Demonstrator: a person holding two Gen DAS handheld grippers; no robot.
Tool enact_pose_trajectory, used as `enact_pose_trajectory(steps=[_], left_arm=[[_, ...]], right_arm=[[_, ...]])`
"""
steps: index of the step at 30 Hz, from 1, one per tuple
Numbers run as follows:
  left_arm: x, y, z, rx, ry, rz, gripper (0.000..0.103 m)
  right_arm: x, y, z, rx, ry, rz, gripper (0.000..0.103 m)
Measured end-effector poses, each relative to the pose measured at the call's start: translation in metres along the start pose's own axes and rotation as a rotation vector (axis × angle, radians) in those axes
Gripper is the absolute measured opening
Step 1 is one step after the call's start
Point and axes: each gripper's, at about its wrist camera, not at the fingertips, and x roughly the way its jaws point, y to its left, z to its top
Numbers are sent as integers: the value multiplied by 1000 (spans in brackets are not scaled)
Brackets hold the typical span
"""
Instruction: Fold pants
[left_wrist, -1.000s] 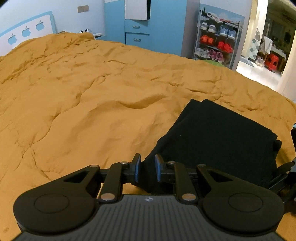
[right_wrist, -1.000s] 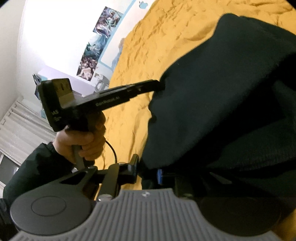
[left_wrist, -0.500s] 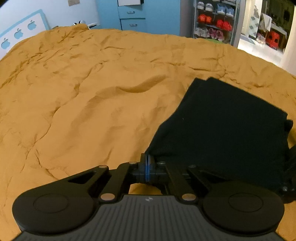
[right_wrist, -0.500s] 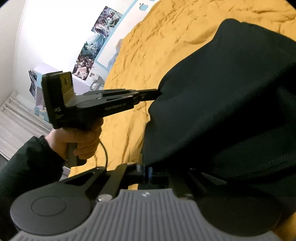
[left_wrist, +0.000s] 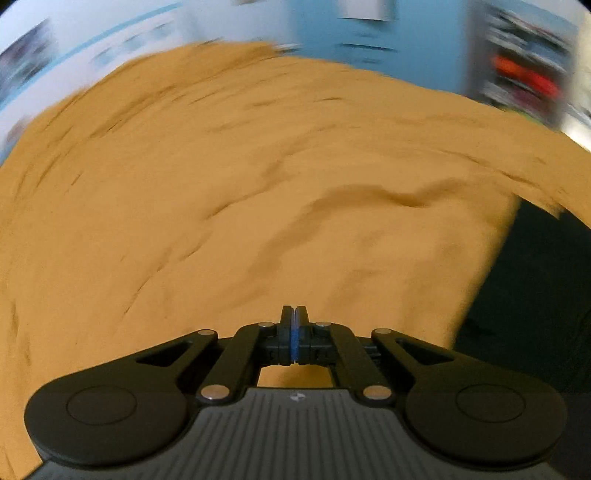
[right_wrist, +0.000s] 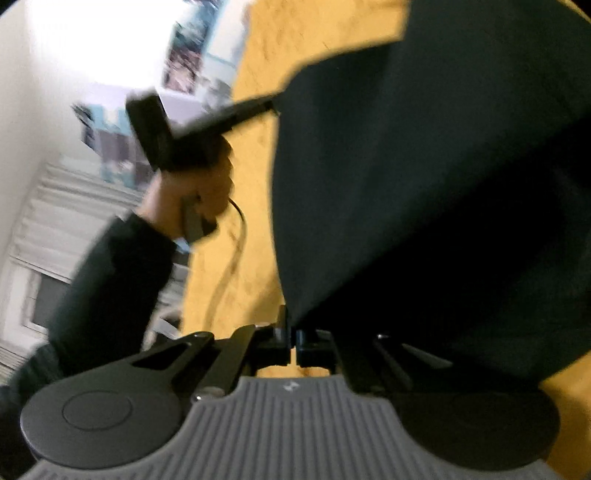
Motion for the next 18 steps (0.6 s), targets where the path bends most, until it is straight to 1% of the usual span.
enact_pose_trajectory(steps=[1,2,3,4,5,7,8,9,11,12,13,14,15,17,18], left_arm=[[-4,3,-4,-32,-11,-1,0],[-15,3,-9,-63,-43,-12,3],[-24,1,-14,-86,-67,-18,5],[-38,-1,-21,-123,-96,-26,12],[-48,-3,-28,-164,-114,-34,21],[-66,-5,-45,-288,-122,-66,29],[-75,-7,-59,-370,-119,-97,34],[-81,-8,-68,-430,-116,-131,36],[-91,-15,-88,-536,-113,-189,46],[-95,-19,-97,-578,-119,-208,48],[-97,-21,-102,-607,-124,-220,52],[-99,-25,-108,-633,-124,-226,55],[-99,-29,-112,-654,-117,-224,55],[-97,-35,-115,-685,-109,-224,56],[-96,-38,-117,-704,-106,-223,57]], right_arm=[[0,-1,0,7,-10,-28,0],[-1,-1,-1,8,-11,-50,5],[-1,2,-1,-6,8,-67,10],[0,10,-2,-53,43,-69,22],[0,17,-3,-104,73,-67,33],[-4,37,-9,-235,137,-69,34],[-11,48,-11,-300,146,-51,34],[-22,53,-10,-341,121,-30,34],[-54,59,4,-393,20,3,34],[-73,57,13,-394,-55,-4,37],[-89,53,20,-382,-127,-37,47],[-103,47,29,-372,-204,-109,51],[-114,40,37,-361,-272,-208,51],[-120,26,46,-343,-333,-368,50],[-119,18,49,-331,-338,-416,50]])
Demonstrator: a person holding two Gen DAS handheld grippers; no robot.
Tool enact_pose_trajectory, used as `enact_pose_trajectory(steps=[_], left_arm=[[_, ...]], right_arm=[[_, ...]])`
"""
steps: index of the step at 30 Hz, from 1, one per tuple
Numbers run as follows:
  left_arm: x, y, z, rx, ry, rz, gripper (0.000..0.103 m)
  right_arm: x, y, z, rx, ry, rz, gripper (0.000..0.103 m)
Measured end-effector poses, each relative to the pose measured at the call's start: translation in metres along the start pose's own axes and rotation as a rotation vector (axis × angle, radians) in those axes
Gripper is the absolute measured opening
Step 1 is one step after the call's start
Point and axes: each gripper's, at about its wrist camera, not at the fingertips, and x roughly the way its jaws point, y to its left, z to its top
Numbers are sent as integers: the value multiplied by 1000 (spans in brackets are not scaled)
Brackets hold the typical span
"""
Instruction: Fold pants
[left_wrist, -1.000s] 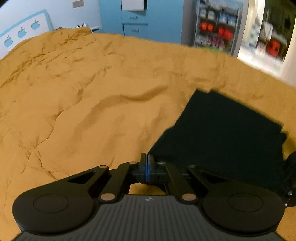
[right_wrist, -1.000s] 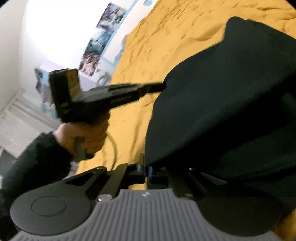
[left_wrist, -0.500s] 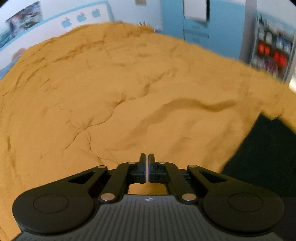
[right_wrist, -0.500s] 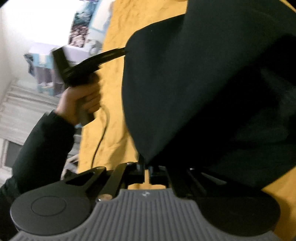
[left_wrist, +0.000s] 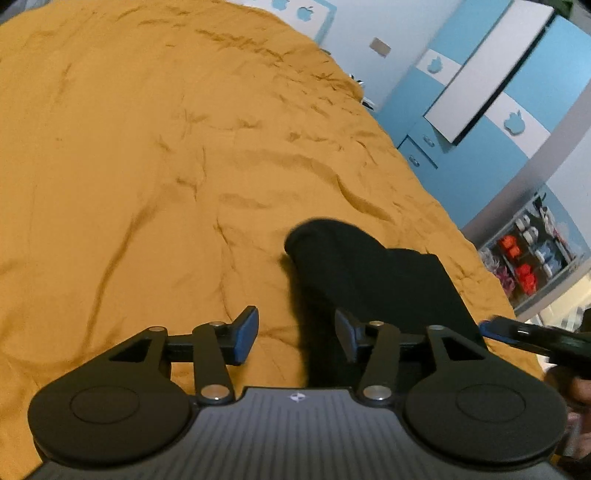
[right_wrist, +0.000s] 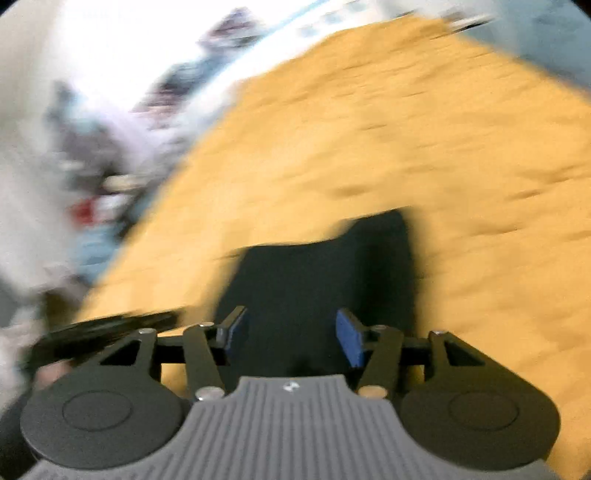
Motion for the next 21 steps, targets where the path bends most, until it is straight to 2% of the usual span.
enact_pose_trajectory(steps=[1,3,4,5,7,8,9,10,11,13,16,18,20,21], left_arm=[[1,1,-2,-19,4,1,58],[9,1,-5,-62,31,2,58],[12,-2,-10,-76,44,2,58],[15,-3,-13,-86,50,5,58],[19,-5,-18,-106,48,15,58],[21,-5,-18,-122,48,16,58],[21,-6,-20,-141,45,17,58],[22,-6,-20,-159,43,20,58],[21,-7,-21,-175,40,23,58],[14,-12,-23,-191,14,6,58],[4,-22,-25,-170,-32,-40,58],[9,-30,-25,-137,-16,-31,59],[20,-36,-27,-93,21,12,59],[26,-38,-28,-79,42,31,59]], right_arm=[[6,-5,-1,22,16,-10,49],[17,-16,-2,98,45,65,42],[21,-18,-2,122,59,97,32],[29,-15,-3,135,72,117,28],[38,-13,-4,123,80,106,28],[38,-11,-5,116,88,99,25],[39,-9,-7,107,102,91,21],[42,-7,-7,97,110,89,9],[34,-7,-6,102,96,105,6],[7,-14,4,133,30,174,5],[-14,-21,8,131,-26,174,5],[-7,-29,2,130,10,112,5],[12,-27,-6,75,99,24,12],[16,-24,-9,40,108,-14,12]])
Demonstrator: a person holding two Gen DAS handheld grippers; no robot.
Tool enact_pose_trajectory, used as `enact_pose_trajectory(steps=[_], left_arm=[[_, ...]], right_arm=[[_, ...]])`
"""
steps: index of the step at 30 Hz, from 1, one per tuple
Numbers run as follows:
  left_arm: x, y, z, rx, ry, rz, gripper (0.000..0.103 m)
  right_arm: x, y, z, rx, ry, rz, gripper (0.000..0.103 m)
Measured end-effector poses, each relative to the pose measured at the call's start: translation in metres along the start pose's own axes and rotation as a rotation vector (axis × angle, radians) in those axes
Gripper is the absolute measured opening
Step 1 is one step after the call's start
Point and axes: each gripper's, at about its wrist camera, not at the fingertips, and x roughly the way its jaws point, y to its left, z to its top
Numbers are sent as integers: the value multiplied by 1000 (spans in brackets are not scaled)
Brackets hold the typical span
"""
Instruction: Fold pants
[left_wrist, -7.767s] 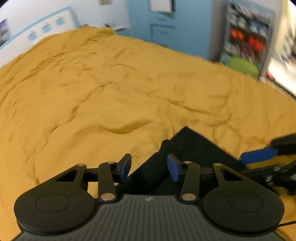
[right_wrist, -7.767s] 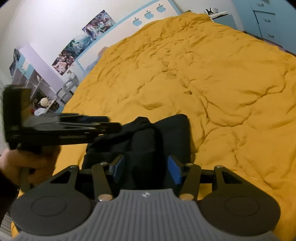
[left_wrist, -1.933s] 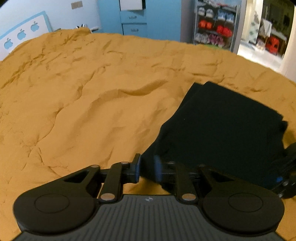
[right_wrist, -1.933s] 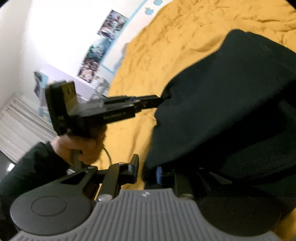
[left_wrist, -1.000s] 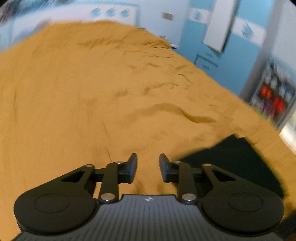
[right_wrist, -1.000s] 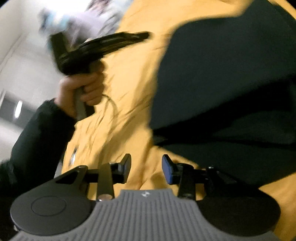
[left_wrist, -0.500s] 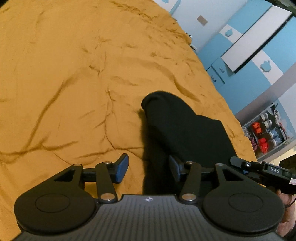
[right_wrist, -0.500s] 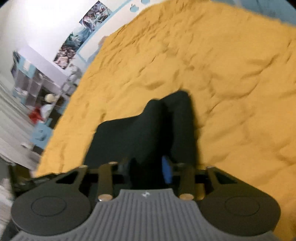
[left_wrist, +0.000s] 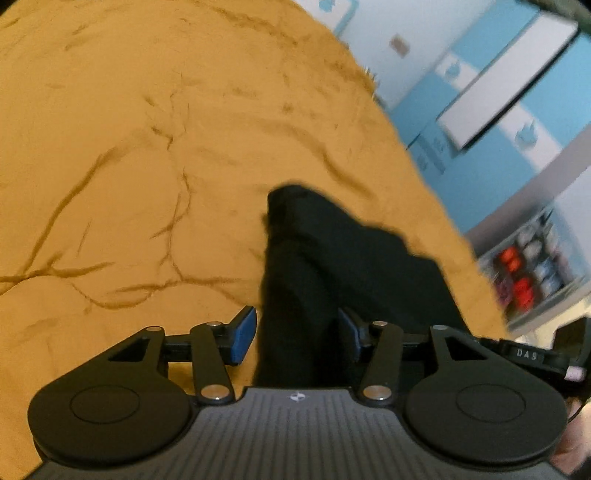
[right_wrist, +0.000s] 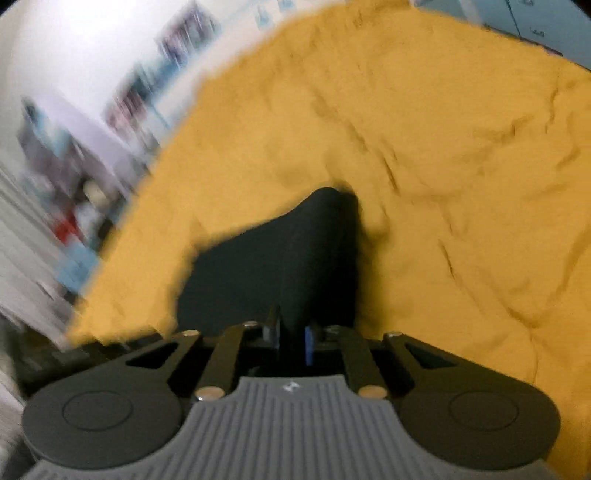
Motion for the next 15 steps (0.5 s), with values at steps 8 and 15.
enact_pose_trajectory(steps=[8,15], left_arm=[[2,-2,-14,29,1,30,70],[-2,-7,-40,117,123,37,77]], right_arm=[[-50,24,-10,-167,-156,88,26],[-35,39,-37,-392,75,-56,20]])
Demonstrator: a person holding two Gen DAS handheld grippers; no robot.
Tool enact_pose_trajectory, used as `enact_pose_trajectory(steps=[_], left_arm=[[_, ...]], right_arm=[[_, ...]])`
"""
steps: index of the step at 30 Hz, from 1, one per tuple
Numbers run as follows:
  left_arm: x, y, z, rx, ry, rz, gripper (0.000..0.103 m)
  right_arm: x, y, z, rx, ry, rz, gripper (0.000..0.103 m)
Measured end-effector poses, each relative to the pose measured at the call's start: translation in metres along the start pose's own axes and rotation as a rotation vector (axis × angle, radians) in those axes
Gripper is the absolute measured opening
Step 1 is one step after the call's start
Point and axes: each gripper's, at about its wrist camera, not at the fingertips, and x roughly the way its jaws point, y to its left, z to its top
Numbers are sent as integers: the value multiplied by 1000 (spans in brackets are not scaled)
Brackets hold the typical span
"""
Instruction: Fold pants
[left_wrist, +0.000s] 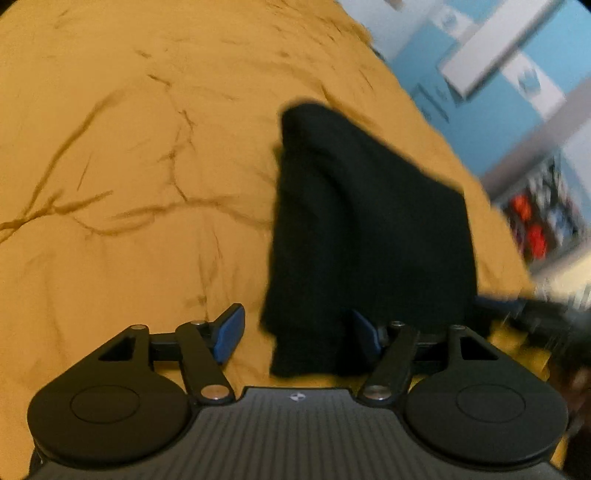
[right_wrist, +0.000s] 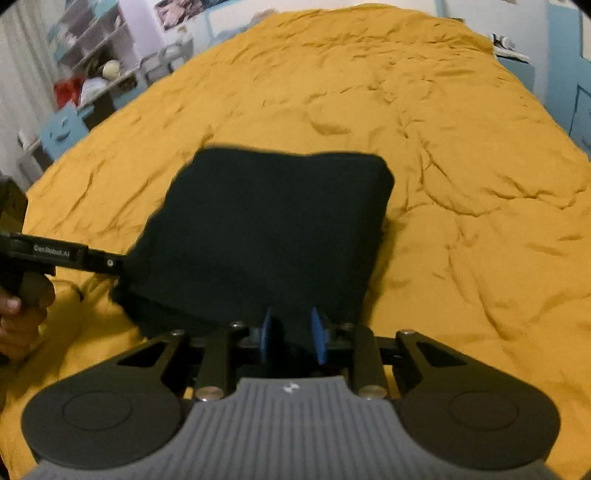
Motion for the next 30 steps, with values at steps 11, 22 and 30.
enact_pose_trajectory(steps=[11,22,30], left_arm=[[-36,24,3,-136,-217,-145,71],[10,35,12,-205,-119,-197,61],[10,38,14,-204,-100,-238,40]], right_arm=[[-41,27,89,-183,-47,183,32],[164,93,236,-449,270,250,39],[229,113,237,-556,478,148,5]])
